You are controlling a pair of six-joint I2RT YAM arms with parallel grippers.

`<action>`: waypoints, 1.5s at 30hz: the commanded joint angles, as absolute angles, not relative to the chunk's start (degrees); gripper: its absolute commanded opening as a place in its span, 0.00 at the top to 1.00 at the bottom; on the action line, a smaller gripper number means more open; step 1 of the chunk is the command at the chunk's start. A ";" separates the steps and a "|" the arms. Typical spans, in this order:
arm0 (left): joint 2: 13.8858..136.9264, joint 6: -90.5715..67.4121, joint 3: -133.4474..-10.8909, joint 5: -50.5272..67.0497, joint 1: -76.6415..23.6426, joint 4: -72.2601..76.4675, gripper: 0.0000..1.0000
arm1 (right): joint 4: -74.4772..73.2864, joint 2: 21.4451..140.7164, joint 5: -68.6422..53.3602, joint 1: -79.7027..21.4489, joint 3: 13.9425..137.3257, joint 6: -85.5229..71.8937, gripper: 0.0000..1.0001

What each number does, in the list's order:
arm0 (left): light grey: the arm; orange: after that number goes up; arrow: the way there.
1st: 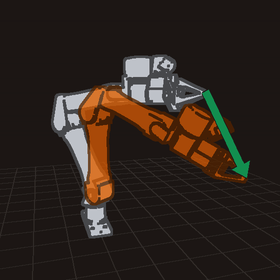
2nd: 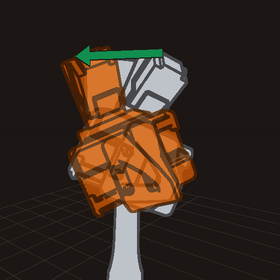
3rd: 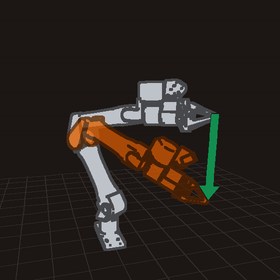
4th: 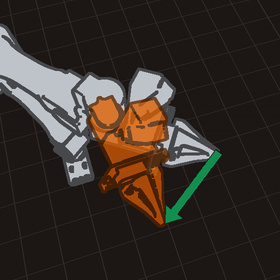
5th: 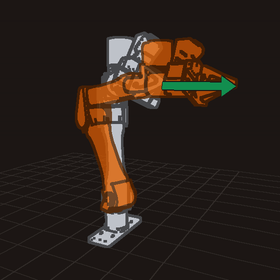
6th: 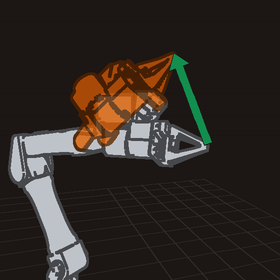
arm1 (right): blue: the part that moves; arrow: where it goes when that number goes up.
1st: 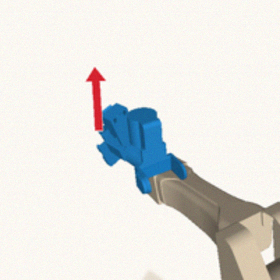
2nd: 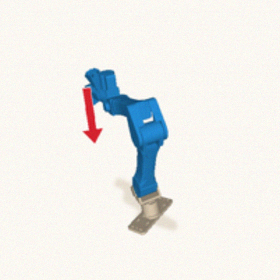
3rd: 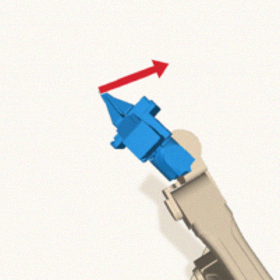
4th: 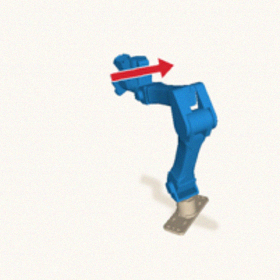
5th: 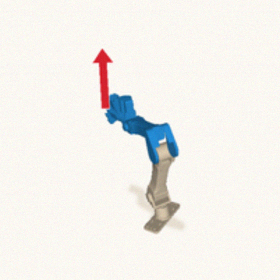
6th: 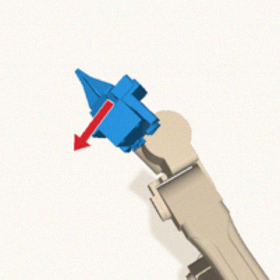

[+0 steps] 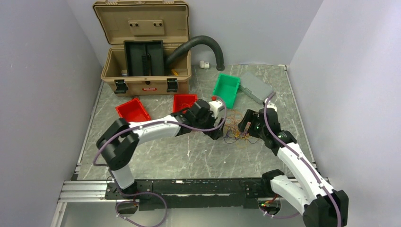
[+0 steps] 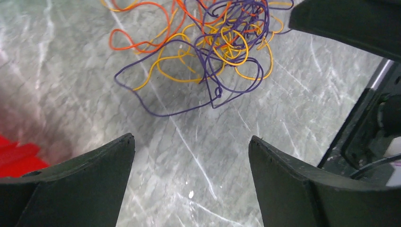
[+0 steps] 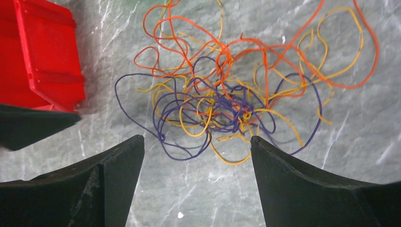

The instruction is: Untangle the cables

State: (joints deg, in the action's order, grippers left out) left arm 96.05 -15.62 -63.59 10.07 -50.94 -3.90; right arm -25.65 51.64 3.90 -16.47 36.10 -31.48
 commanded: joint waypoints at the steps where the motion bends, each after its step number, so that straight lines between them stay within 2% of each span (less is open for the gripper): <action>1: 101.17 -10.13 -69.34 14.59 -52.33 -0.59 0.12 | -27.56 48.10 2.20 -16.09 34.49 -38.87 0.17; 4: 104.52 -6.05 -71.29 15.55 -52.31 -0.70 0.22 | -26.38 47.34 0.59 -16.02 33.26 -42.03 0.21; 7: 106.73 -1.04 -72.78 16.24 -52.31 -3.04 0.27 | -23.81 46.69 -3.14 -16.00 32.39 -43.57 0.22; 10: 106.25 6.87 -71.69 13.94 -52.47 -3.69 0.24 | -22.36 47.19 -5.50 -15.97 32.33 -43.65 0.22; 14: 102.74 15.62 -64.85 12.20 -52.56 2.95 0.18 | -23.53 48.50 -6.57 -15.99 33.43 -41.90 0.21; 23: 103.77 32.90 -59.06 17.76 -52.56 12.92 0.21 | -28.05 42.16 -5.23 -15.95 33.36 -41.65 0.19; 32: 112.02 36.49 -66.25 21.89 -52.65 7.58 0.25 | -29.56 40.78 -5.80 -15.98 33.99 -42.01 0.19; 35: 114.05 36.52 -68.18 22.36 -52.73 5.28 0.38 | -29.34 41.06 -5.13 -15.96 33.58 -41.84 0.18; 38: 114.54 35.88 -68.55 23.07 -52.75 4.52 0.70 | -28.48 40.92 -4.71 -15.98 32.98 -41.92 0.18; 41: 112.73 33.50 -66.72 22.81 -52.80 6.29 0.95 | -28.62 41.78 -3.71 -15.97 33.16 -41.39 0.19; 42: 111.25 32.32 -65.21 22.91 -52.82 7.80 1.00 | -29.27 42.29 -3.24 -15.99 33.48 -41.27 0.19; 45: 106.14 28.95 -60.00 24.62 -52.78 12.89 1.00 | -29.92 42.92 -1.66 -15.98 32.95 -41.11 0.19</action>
